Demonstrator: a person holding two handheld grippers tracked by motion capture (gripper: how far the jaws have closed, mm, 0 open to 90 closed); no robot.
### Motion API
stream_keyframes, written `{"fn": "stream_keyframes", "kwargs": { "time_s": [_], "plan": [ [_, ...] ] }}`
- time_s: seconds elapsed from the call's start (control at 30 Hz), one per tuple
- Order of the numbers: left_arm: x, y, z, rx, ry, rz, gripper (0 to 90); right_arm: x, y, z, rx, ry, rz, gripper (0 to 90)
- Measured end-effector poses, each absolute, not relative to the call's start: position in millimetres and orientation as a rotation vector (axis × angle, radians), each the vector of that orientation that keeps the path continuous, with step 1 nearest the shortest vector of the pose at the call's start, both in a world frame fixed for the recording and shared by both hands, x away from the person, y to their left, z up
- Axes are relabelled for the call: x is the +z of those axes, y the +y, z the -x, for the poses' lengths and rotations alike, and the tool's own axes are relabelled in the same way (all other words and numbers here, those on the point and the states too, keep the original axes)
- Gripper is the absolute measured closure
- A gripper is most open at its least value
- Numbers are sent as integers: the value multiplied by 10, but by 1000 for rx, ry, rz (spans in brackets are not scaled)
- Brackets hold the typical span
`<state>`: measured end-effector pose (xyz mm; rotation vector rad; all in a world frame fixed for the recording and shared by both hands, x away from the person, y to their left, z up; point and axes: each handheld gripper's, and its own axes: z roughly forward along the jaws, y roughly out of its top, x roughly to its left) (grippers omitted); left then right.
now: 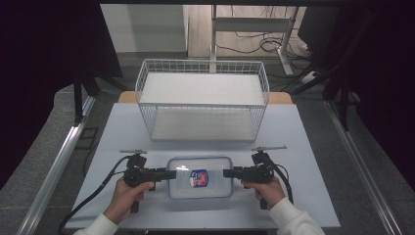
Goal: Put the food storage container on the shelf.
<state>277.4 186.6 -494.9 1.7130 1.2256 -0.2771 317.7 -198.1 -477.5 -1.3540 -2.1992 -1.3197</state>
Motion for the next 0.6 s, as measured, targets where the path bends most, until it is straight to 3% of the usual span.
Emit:
{"fn": "stream_keyframes", "kwargs": {
  "time_s": [0.6],
  "plan": [
    [-4846,1848,-2853,-242,1196,-1707,496,-4680,-2007,-3193,-1390,-2223,1339,503]
  ]
}}
